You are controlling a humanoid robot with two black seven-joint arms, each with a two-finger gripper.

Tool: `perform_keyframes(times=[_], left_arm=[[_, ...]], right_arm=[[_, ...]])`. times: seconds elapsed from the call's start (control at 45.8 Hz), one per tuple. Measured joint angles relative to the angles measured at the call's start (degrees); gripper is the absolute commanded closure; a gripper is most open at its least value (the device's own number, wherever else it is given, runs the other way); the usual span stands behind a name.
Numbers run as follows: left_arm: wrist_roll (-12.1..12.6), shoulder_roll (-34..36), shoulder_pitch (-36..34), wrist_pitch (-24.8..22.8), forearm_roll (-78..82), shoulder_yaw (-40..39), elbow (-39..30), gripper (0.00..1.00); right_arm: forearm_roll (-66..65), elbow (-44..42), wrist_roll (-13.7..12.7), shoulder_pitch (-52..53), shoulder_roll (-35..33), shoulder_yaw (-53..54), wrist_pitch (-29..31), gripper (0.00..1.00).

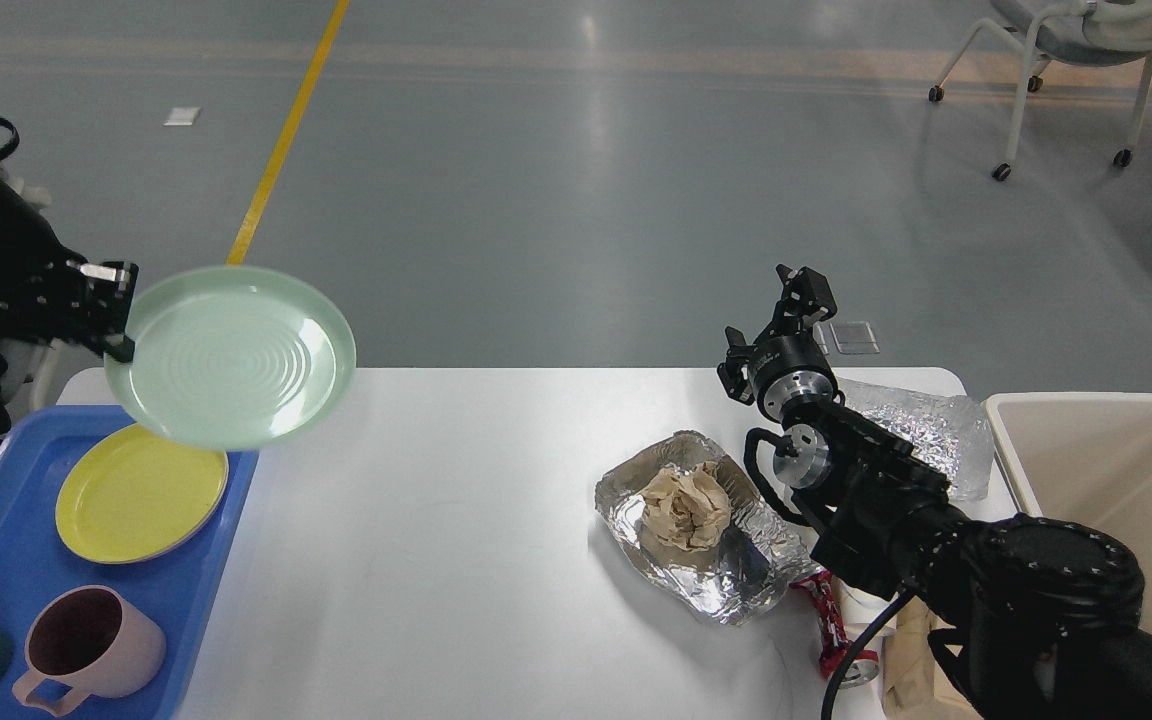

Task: Tidy desktop
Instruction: 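Lift the green plate and stack it onto the yellow plate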

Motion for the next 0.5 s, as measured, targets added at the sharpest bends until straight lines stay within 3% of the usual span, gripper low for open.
perform_keyframes(times=[0.262, 0.372, 0.503], left_arm=[[0.09, 0.27, -10.68, 0.03, 5.4, 2.13, -3.2, 1.0], [0.41, 0.34, -10.14, 0.04, 6.0, 2.65, -3.22, 1.0], [0.61, 1.63, -4.81, 0.05, 6.49, 2.94, -2.66, 1.0]], right_arm=[[0.0, 0.0, 0.0, -0.01, 0.0, 0.02, 0.0, 0.0], [0.0, 0.0, 0.0, -0.01, 0.01, 0.02, 0.0, 0.0], [0.01, 0.01, 0.0, -0.01, 0.01, 0.02, 0.0, 0.0]])
